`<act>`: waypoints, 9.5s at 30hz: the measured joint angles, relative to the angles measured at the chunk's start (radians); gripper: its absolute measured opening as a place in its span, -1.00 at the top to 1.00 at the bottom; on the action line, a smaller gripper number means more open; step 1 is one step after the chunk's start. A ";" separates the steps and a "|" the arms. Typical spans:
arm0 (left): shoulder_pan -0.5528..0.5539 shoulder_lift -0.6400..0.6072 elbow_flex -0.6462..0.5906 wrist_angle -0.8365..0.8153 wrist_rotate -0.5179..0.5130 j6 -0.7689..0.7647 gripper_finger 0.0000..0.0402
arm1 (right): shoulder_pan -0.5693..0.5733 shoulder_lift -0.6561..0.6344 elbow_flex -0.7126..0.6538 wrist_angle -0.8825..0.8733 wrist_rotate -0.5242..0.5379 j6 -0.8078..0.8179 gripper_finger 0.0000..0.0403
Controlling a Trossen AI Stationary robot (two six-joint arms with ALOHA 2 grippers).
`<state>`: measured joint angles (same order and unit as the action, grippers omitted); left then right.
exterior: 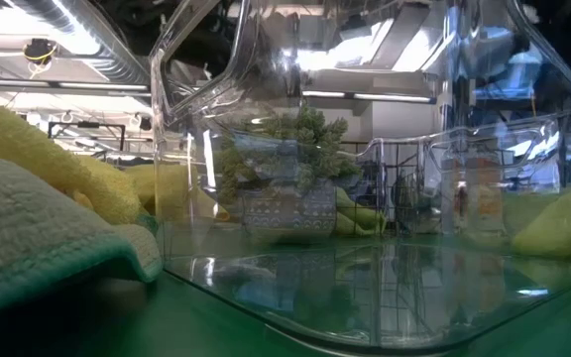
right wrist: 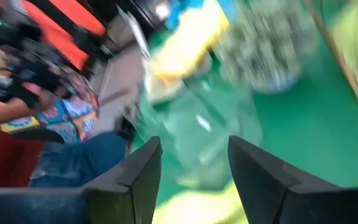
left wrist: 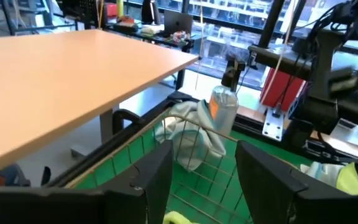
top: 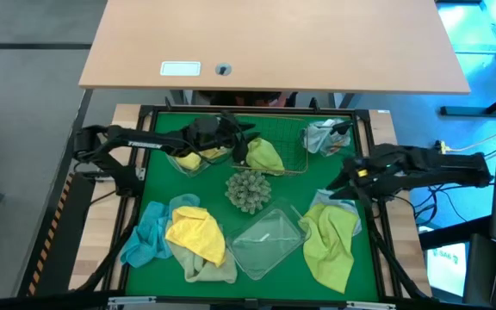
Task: Sort microfiber towel by color & place in baskets
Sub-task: Put the light green microfiber towel into the wire basket, then put the yellow microfiber towel into the top transparent bin
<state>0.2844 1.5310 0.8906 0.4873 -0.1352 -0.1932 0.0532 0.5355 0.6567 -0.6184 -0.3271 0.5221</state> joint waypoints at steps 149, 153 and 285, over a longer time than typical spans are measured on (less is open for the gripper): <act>-0.362 -0.434 -0.001 -0.826 0.108 -0.101 0.16 | -0.315 1.251 0.985 -0.337 0.448 -1.065 0.99; -0.428 -0.429 -0.001 -0.904 0.125 -0.131 0.16 | -0.315 1.250 0.985 -0.328 0.448 -1.046 0.98; 0.084 -0.696 0.000 -0.971 -0.247 -0.164 1.00 | 0.241 0.412 0.211 -0.243 0.647 -0.235 0.08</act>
<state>0.3684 0.8348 0.8906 -0.4839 -0.3821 -0.3575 0.2943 0.9474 0.8680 -0.8616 0.3202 0.2874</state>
